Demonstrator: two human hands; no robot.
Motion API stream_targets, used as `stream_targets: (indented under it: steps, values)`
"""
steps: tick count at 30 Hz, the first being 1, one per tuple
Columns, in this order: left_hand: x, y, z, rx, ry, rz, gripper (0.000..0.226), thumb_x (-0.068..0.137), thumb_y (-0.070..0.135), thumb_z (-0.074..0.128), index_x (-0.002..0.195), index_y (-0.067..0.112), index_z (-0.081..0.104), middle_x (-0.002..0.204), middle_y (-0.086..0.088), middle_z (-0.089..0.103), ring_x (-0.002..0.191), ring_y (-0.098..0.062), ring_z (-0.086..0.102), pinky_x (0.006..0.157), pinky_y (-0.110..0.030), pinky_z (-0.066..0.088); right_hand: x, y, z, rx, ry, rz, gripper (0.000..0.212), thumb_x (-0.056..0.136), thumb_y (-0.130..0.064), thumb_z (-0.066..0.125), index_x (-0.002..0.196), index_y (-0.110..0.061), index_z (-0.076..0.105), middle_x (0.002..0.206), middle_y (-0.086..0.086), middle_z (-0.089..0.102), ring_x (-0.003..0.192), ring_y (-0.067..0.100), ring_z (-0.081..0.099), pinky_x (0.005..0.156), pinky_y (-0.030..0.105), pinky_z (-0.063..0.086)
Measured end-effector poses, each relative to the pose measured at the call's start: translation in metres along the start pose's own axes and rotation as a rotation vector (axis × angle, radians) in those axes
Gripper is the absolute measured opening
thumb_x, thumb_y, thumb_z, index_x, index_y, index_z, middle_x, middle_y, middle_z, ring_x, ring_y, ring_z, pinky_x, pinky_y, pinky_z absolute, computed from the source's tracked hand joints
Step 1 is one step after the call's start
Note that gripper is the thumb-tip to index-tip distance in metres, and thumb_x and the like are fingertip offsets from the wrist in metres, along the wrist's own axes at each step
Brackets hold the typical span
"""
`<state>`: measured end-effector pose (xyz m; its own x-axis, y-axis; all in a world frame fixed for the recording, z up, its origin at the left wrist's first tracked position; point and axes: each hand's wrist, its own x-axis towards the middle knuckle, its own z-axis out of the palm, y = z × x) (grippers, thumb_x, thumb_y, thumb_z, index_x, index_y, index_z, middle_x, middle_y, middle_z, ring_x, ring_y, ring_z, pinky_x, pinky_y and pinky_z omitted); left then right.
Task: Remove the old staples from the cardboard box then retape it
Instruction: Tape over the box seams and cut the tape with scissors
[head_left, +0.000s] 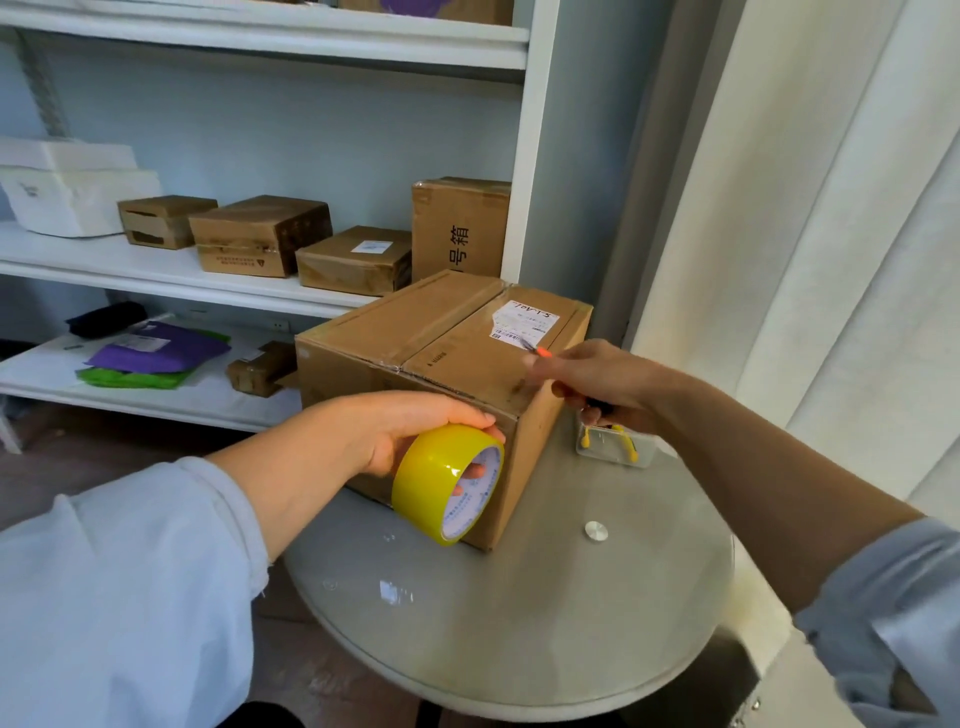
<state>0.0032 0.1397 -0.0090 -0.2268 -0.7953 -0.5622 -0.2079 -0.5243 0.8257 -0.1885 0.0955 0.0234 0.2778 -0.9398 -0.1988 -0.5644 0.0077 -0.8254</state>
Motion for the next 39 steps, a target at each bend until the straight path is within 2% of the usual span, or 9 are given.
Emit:
stream_targets:
  steps: [3,6,8,16,28,34,39]
  values:
    - [0.003,-0.003,-0.001,-0.03,0.0,0.003,0.025,0.092,0.031,0.056,0.077,0.017,0.072,0.076,-0.007,0.069,0.072,-0.015,0.066,0.054,-0.027,0.057,-0.018,0.005,-0.016,0.187,-0.196,0.083,0.044,0.094,-0.043,0.051,0.106,-0.005,0.068,0.065,0.0,0.045,0.053,0.008,0.034,0.044,0.018,0.027]
    - [0.003,-0.004,0.004,-0.048,0.023,0.019,0.025,0.093,0.028,0.054,0.078,0.016,0.068,0.074,-0.008,0.066,0.069,-0.014,0.063,0.051,-0.025,0.055,-0.032,0.019,-0.019,0.176,-0.4,0.19,0.05,0.093,-0.047,0.046,0.11,-0.004,0.066,0.069,0.0,0.049,0.054,0.007,0.036,0.041,0.016,0.029]
    - [0.001,-0.003,0.007,-0.051,0.034,0.023,0.024,0.093,0.028,0.054,0.078,0.016,0.067,0.074,-0.008,0.065,0.066,-0.014,0.063,0.05,-0.025,0.055,-0.038,0.026,-0.015,0.155,-0.461,0.228,0.048,0.094,-0.046,0.044,0.109,-0.005,0.065,0.069,0.001,0.049,0.053,0.007,0.036,0.041,0.015,0.03]
    - [0.0,-0.004,0.005,-0.06,0.034,0.012,0.019,0.092,0.028,0.056,0.084,0.015,0.067,0.079,-0.01,0.066,0.068,-0.015,0.064,0.051,-0.027,0.056,-0.033,0.019,-0.001,0.118,-0.449,0.278,0.045,0.098,-0.045,0.04,0.104,-0.007,0.065,0.067,0.0,0.048,0.05,0.006,0.037,0.042,0.014,0.03]
    - [-0.002,-0.003,-0.003,-0.128,-0.003,0.0,0.024,0.091,0.026,0.057,0.076,0.014,0.07,0.071,-0.009,0.069,0.069,-0.016,0.066,0.057,-0.029,0.056,-0.03,0.018,-0.003,0.106,-0.448,0.278,0.043,0.098,-0.044,0.041,0.102,-0.007,0.065,0.065,-0.001,0.048,0.049,0.005,0.036,0.041,0.014,0.03]
    - [-0.004,-0.006,-0.003,-0.16,-0.033,-0.002,0.038,0.091,0.026,0.057,0.059,0.014,0.075,0.071,-0.008,0.07,0.063,-0.015,0.067,0.055,-0.028,0.056,-0.03,0.018,-0.003,0.085,-0.47,0.285,0.043,0.098,-0.043,0.041,0.102,-0.007,0.064,0.065,-0.001,0.047,0.049,0.006,0.036,0.041,0.014,0.03]
    - [-0.004,-0.006,-0.002,-0.147,-0.026,0.002,0.037,0.092,0.026,0.056,0.061,0.014,0.074,0.071,-0.007,0.069,0.061,-0.015,0.067,0.055,-0.027,0.056,-0.03,0.015,0.004,0.14,-0.428,0.277,0.043,0.098,-0.044,0.042,0.098,-0.007,0.065,0.064,-0.001,0.047,0.047,0.005,0.036,0.04,0.014,0.028]
